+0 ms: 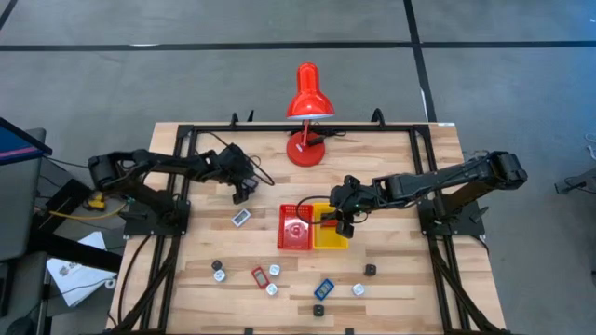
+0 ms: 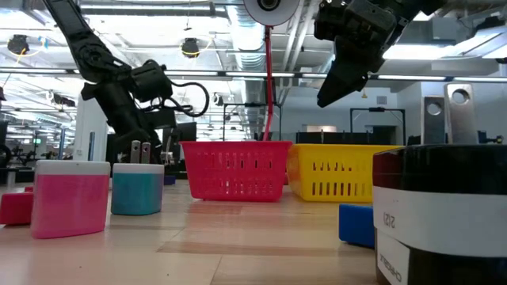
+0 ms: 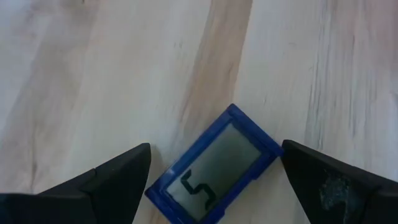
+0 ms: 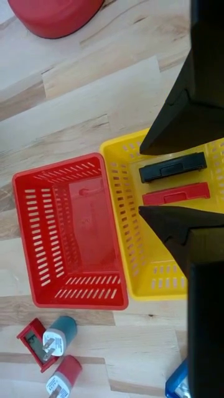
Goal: Pick & Place Office items
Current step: Put the top blue digital timer into the yellow bin
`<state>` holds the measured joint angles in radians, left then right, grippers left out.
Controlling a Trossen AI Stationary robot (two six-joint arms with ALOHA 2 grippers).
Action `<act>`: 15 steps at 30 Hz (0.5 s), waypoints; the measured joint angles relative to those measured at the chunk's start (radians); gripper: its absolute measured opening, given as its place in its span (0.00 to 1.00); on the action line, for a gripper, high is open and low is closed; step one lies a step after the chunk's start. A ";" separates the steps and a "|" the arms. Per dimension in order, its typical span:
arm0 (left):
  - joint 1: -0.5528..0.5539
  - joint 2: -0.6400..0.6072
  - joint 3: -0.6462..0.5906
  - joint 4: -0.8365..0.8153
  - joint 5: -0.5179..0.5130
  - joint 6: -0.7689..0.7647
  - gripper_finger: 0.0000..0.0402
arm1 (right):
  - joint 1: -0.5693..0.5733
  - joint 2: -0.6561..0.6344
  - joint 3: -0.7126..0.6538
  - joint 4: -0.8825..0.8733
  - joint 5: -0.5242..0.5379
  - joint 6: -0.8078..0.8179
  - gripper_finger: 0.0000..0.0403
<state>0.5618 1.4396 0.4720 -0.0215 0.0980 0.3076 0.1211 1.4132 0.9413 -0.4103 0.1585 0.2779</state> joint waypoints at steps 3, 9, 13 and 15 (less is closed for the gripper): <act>0.010 0.007 0.003 -0.017 0.012 -0.006 0.88 | 0.000 0.000 0.000 0.000 0.000 0.000 0.34; 0.012 0.006 0.004 -0.071 0.042 -0.025 0.88 | 0.002 0.000 0.000 0.000 0.000 0.003 0.34; 0.009 0.005 0.004 -0.090 0.041 -0.078 0.87 | 0.003 0.000 0.000 0.000 0.000 0.003 0.34; 0.001 0.004 0.004 -0.092 0.041 -0.087 0.87 | 0.003 0.000 0.000 0.000 0.000 0.003 0.34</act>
<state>0.5628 1.4441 0.4755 -0.1139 0.1388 0.2210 0.1238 1.4132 0.9413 -0.4103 0.1585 0.2806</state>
